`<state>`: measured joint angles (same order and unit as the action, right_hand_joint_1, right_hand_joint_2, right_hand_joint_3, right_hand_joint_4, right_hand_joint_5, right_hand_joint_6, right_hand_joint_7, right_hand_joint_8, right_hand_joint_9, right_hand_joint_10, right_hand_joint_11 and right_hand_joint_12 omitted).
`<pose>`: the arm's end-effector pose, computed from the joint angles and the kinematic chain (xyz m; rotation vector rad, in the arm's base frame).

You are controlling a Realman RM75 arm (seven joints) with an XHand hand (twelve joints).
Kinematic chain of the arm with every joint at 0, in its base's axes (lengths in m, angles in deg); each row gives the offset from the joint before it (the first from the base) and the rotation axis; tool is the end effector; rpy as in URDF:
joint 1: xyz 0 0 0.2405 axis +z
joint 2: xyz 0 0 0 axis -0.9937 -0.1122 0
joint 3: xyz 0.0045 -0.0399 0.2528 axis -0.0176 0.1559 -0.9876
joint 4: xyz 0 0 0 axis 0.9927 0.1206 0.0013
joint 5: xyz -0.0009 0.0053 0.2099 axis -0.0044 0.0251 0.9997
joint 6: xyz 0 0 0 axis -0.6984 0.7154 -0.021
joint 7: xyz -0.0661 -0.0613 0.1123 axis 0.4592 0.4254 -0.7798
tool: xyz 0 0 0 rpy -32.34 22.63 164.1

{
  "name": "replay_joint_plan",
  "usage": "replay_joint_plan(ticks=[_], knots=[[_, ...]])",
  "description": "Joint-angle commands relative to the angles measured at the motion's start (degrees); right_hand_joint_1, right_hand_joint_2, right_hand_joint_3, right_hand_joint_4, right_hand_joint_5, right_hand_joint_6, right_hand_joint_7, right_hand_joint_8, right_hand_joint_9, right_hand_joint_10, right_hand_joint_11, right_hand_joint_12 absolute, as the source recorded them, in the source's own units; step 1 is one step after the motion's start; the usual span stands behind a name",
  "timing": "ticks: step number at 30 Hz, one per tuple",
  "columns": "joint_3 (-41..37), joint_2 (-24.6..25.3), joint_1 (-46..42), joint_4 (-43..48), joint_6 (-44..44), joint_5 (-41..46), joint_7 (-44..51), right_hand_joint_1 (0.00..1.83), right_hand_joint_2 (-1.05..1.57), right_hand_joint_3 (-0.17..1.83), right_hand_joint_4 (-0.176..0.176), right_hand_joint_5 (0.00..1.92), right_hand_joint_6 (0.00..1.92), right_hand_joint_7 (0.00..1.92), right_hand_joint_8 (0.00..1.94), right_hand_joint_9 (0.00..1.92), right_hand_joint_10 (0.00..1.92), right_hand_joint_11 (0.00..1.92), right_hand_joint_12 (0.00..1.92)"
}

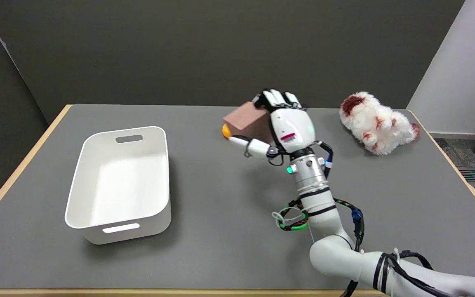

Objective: Place wooden cube into white box.

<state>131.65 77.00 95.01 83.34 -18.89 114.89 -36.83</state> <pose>-0.2419 -0.3443 0.2468 1.5366 0.1030 0.6496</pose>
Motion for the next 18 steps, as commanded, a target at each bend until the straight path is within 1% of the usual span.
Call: replay_joint_plan(ticks=[1,5,11,18], knots=[[2.6,-0.3,6.8,13.8,20.5,-19.1,-27.1,1.11,1.32,0.15,-0.176,0.50,1.45,0.56,1.94,0.79,1.90,0.20,1.92],[3.7,2.0,11.5,13.4,24.3,-23.4,-32.4,1.11,1.33,0.14,-0.176,0.50,1.46,0.57,1.94,0.79,1.89,0.19,1.92],[6.8,4.7,17.0,10.5,27.5,-25.0,-36.2,1.11,1.33,0.14,-0.176,0.50,1.45,0.56,1.94,0.79,1.89,0.18,1.92],[9.0,10.1,20.0,-0.8,32.0,-24.5,-43.8,1.11,1.33,0.14,-0.176,0.50,1.46,0.57,1.94,0.79,1.89,0.17,1.92]])
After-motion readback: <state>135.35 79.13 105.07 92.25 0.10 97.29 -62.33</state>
